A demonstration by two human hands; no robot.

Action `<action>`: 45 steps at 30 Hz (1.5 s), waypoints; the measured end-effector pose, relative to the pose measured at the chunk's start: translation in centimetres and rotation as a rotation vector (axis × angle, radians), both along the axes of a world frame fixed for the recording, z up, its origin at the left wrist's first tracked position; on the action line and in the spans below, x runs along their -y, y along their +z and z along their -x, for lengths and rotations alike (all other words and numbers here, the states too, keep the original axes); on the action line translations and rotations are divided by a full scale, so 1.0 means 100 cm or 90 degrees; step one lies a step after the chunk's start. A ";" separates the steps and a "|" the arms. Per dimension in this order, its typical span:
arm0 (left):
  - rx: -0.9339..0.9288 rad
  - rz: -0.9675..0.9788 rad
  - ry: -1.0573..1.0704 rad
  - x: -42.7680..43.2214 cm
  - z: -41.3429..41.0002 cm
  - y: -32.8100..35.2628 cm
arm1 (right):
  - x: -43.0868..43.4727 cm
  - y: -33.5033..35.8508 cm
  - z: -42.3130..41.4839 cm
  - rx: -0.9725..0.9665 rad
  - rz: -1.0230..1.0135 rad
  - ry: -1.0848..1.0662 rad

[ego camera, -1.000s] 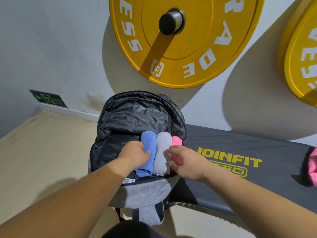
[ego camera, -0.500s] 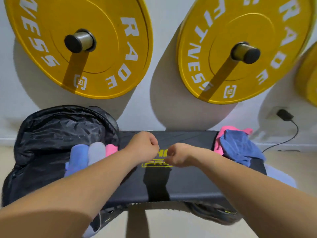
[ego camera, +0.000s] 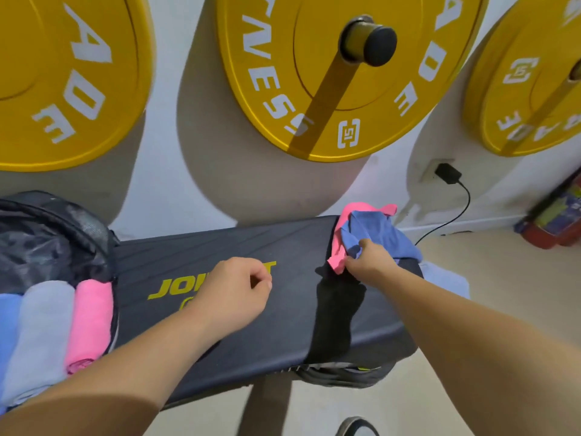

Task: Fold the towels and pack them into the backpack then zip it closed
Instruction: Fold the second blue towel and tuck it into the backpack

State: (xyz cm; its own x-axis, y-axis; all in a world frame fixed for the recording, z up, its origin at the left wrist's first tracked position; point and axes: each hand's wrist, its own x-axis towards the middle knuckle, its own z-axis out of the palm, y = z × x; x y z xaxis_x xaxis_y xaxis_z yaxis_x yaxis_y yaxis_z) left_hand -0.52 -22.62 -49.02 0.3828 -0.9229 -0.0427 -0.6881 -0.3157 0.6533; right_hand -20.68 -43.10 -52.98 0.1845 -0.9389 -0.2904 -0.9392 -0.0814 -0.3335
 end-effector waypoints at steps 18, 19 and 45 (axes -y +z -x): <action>-0.007 -0.009 -0.012 -0.001 -0.004 -0.002 | 0.017 0.036 -0.029 0.411 0.148 -0.168; -0.017 -0.005 -0.004 -0.002 -0.006 0.000 | 0.015 0.052 -0.040 0.496 0.149 -0.177; -0.541 0.104 0.095 -0.102 -0.028 0.109 | -0.189 0.212 -0.113 0.691 -0.139 0.089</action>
State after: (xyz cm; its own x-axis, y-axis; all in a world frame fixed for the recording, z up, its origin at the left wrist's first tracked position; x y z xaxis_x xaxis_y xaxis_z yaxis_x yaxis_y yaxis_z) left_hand 2.23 -12.37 -38.10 0.3991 -0.8848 -0.2405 0.0925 -0.2221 0.9706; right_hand -9.38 -24.19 -31.79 0.5402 -0.8389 -0.0670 -0.1281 -0.0033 -0.9918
